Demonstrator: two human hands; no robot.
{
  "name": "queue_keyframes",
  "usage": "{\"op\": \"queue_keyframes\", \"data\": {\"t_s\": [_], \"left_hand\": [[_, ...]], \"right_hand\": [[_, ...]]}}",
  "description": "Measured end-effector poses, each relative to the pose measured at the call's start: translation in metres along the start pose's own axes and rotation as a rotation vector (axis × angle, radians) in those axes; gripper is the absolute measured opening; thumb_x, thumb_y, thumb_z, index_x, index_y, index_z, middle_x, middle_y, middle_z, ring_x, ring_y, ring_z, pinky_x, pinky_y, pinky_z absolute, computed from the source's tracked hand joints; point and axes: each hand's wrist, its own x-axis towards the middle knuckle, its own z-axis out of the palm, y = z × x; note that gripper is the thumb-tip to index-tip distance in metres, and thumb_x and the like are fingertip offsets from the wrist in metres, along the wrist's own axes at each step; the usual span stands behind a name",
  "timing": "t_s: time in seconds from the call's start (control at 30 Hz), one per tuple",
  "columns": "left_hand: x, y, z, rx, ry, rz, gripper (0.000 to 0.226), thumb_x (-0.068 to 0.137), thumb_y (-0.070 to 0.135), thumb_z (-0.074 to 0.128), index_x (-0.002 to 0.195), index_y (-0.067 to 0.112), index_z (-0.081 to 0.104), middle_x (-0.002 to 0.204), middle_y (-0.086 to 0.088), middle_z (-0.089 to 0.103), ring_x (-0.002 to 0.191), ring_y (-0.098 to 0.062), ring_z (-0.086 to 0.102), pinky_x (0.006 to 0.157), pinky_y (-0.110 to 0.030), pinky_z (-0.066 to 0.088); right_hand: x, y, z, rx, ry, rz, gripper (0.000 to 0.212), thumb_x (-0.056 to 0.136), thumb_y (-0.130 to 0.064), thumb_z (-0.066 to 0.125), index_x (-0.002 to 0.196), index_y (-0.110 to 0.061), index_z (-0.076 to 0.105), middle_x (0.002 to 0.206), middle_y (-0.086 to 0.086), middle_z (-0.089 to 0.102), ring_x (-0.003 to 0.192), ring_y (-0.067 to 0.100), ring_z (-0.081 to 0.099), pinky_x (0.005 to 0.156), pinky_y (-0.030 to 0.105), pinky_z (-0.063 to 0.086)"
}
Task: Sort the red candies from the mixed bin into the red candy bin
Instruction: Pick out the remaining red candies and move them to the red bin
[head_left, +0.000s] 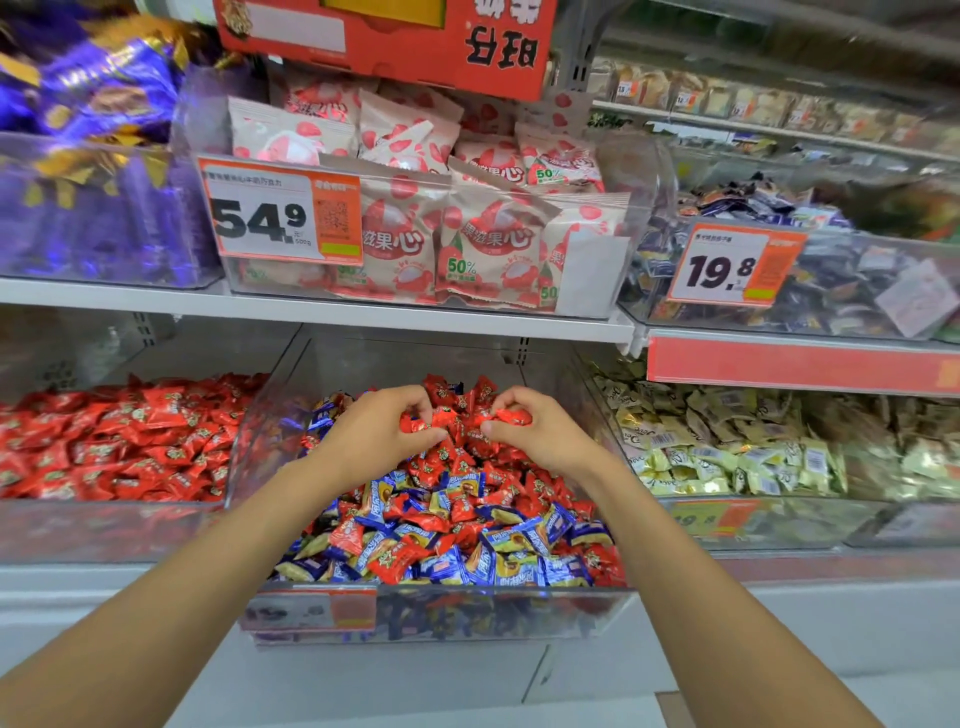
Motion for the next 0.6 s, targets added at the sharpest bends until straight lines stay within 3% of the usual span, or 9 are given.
{"op": "queue_keyframes", "data": {"t_s": [0.07,0.13,0.23,0.3,0.33,0.4,0.5,0.6], "left_hand": [[-0.002,0.002,0.002,0.006,-0.001,0.000,0.025,0.084,0.036,0.068,0.074,0.029,0.046,0.093,0.013,0.063,0.099,-0.006,0.060,0.080,-0.034,0.049],[-0.005,0.005,0.000,0.017,0.018,0.000,0.025,0.086,0.034,0.066,0.075,0.030,0.044,0.099,0.012,0.063,0.110,-0.007,0.057,0.077,-0.033,0.048],[-0.011,0.011,-0.008,-0.006,0.051,0.010,0.018,0.088,0.034,0.063,0.098,0.037,0.048,0.110,0.009,0.063,0.099,-0.009,0.062,0.070,-0.035,0.050],[-0.017,0.016,-0.016,0.011,0.046,0.013,0.041,0.091,0.034,0.061,0.127,0.043,0.045,0.113,0.015,0.058,0.081,-0.008,0.063,0.068,-0.030,0.049],[-0.020,0.016,-0.019,0.034,0.049,0.014,0.044,0.092,0.034,0.059,0.133,0.041,0.046,0.116,0.015,0.057,0.085,-0.011,0.063,0.073,-0.028,0.049],[-0.025,0.017,-0.026,0.051,0.038,0.016,0.034,0.092,0.033,0.059,0.126,0.034,0.057,0.120,0.012,0.061,0.097,-0.018,0.064,0.079,-0.029,0.047],[-0.038,0.018,-0.038,0.004,0.026,0.027,0.019,0.089,0.036,0.061,0.106,0.027,0.062,0.095,0.007,0.066,0.080,-0.017,0.065,0.073,-0.036,0.051],[-0.053,0.015,-0.056,0.043,0.095,0.074,0.015,0.086,0.036,0.066,0.092,0.025,0.058,0.085,0.003,0.060,0.075,-0.016,0.058,0.075,-0.040,0.049]], "right_hand": [[-0.006,-0.004,-0.001,0.012,-0.009,0.000,0.018,0.086,-0.021,0.070,0.095,-0.012,0.059,0.077,-0.013,0.056,0.066,0.000,0.049,0.065,0.017,0.039],[-0.013,-0.006,0.000,0.048,-0.009,0.012,0.017,0.086,-0.022,0.070,0.095,-0.013,0.058,0.079,-0.010,0.056,0.067,0.004,0.049,0.067,0.021,0.040],[-0.021,-0.011,-0.001,0.082,0.001,0.034,0.015,0.086,-0.022,0.070,0.093,-0.017,0.057,0.081,-0.005,0.056,0.072,0.009,0.049,0.074,0.028,0.042],[-0.027,-0.018,-0.001,0.123,-0.020,0.074,0.014,0.087,-0.021,0.068,0.093,-0.017,0.057,0.081,-0.001,0.055,0.075,0.014,0.052,0.076,0.033,0.047],[-0.030,-0.021,0.000,0.174,-0.042,0.102,0.013,0.088,-0.018,0.067,0.094,-0.016,0.055,0.081,0.000,0.054,0.077,0.017,0.053,0.078,0.036,0.051],[-0.037,-0.029,0.003,0.275,-0.082,0.140,0.013,0.090,-0.011,0.064,0.095,-0.012,0.053,0.085,0.002,0.051,0.079,0.016,0.056,0.076,0.037,0.058],[-0.044,-0.042,0.012,0.254,-0.059,0.104,0.013,0.088,-0.005,0.064,0.092,-0.012,0.054,0.089,0.005,0.054,0.070,0.012,0.059,0.065,0.025,0.055],[-0.048,-0.057,0.027,0.045,0.034,-0.041,0.015,0.084,-0.003,0.068,0.090,-0.012,0.057,0.084,-0.003,0.055,0.067,0.005,0.050,0.065,0.012,0.043]]}}
